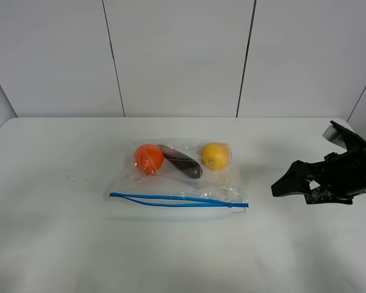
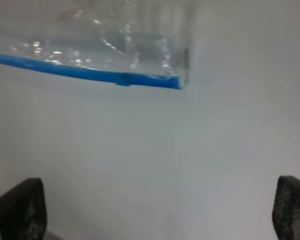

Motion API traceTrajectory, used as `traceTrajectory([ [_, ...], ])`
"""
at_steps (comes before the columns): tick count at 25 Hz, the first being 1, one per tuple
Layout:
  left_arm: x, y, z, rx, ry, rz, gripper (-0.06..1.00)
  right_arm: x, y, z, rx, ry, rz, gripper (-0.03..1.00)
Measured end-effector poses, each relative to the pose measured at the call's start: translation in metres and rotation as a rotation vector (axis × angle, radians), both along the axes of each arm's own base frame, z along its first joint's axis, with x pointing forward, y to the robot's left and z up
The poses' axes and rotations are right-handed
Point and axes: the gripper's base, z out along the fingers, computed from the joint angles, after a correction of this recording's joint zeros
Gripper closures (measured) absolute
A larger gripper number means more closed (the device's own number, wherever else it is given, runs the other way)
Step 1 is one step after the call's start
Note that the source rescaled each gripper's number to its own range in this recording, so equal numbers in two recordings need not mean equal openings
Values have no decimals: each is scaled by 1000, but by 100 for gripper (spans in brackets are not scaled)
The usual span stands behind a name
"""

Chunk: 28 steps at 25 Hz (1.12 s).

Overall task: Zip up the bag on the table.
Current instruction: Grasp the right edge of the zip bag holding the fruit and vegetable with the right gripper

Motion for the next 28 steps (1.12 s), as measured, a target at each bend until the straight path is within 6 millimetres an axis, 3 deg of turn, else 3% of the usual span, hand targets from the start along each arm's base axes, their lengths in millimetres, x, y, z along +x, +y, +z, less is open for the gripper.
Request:
traceTrajectory([
  [9, 0, 0, 0, 0, 0, 0, -6, 31, -26, -61, 435, 16, 57, -3],
  [15, 0, 0, 0, 0, 0, 0, -6, 67, -35, -102, 494, 82, 67, -3],
  [28, 0, 0, 0, 0, 0, 0, -6, 80, -3, -110, 415, 111, 198, -3],
])
